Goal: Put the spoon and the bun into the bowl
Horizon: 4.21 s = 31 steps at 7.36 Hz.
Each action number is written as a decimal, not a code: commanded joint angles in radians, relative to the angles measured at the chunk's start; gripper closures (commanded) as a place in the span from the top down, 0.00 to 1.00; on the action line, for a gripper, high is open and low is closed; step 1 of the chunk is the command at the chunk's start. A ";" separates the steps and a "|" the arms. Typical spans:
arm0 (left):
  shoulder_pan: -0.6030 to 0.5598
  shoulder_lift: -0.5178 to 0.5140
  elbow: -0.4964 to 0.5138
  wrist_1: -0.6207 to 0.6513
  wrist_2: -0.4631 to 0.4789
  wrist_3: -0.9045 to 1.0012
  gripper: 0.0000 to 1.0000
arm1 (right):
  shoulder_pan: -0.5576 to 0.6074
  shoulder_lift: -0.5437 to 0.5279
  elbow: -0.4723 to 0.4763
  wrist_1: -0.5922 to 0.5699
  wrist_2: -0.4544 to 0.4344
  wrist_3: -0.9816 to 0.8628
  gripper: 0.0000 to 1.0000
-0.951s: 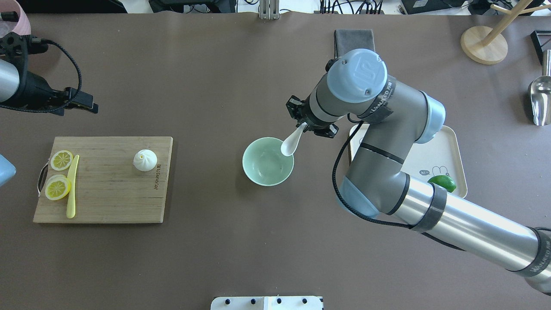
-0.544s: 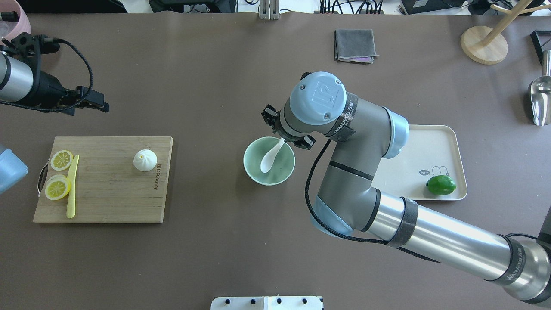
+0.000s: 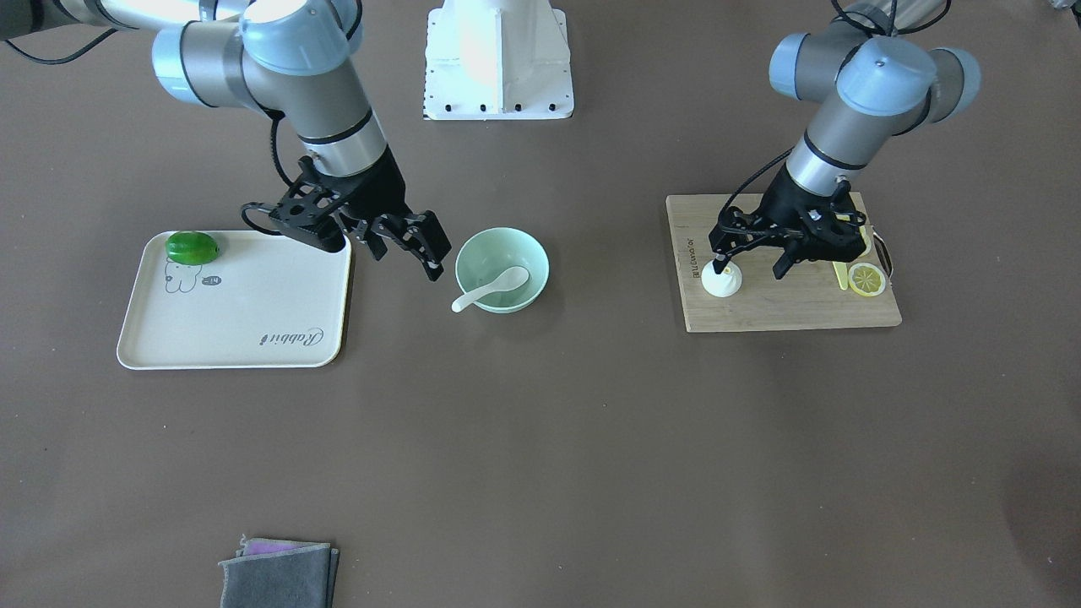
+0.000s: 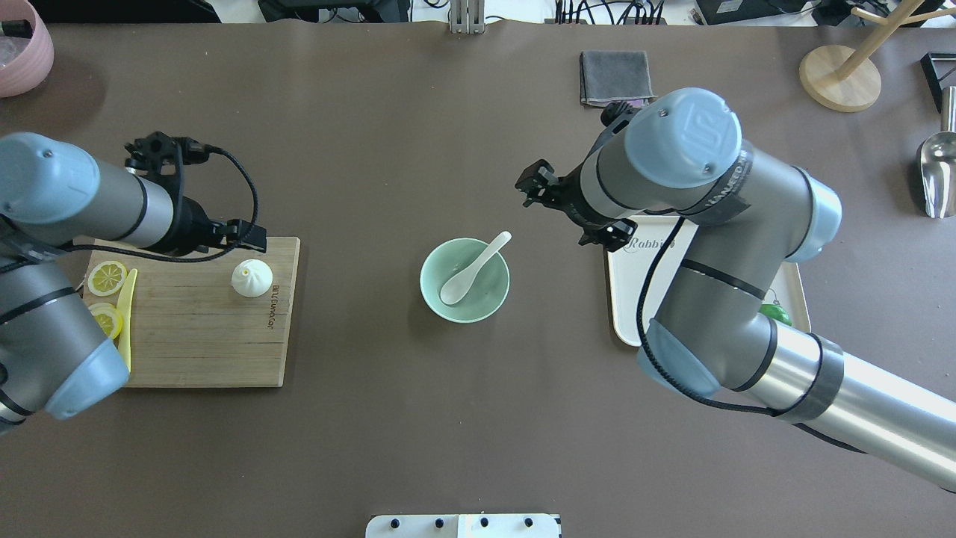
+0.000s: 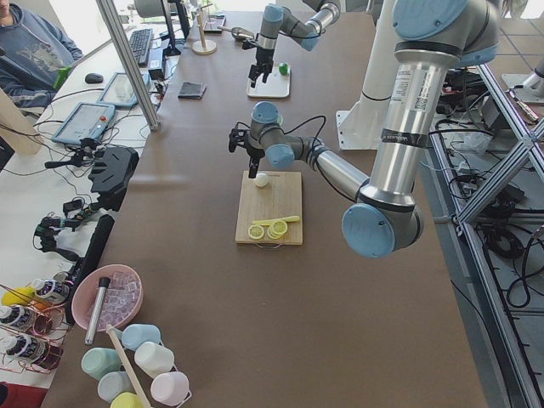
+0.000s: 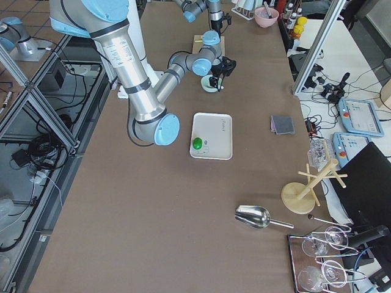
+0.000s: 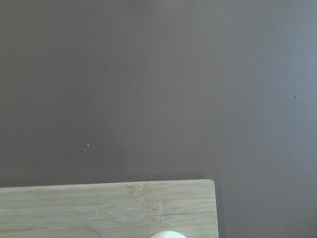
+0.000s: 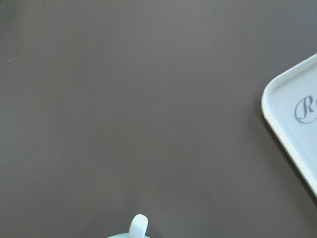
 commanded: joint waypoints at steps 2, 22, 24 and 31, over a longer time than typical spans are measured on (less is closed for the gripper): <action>0.090 0.060 -0.007 -0.002 0.108 0.110 0.59 | 0.059 -0.068 0.034 0.004 0.056 -0.057 1.00; -0.260 -0.008 0.014 0.007 -0.276 0.405 0.98 | 0.635 -0.507 0.018 -0.012 0.348 -1.116 1.00; -0.496 0.162 0.034 0.008 -0.421 0.776 0.98 | 0.795 -0.519 -0.074 -0.027 0.422 -1.391 1.00; -0.828 0.280 0.065 0.228 -0.527 1.140 0.98 | 0.839 -0.467 -0.174 -0.041 0.453 -1.553 1.00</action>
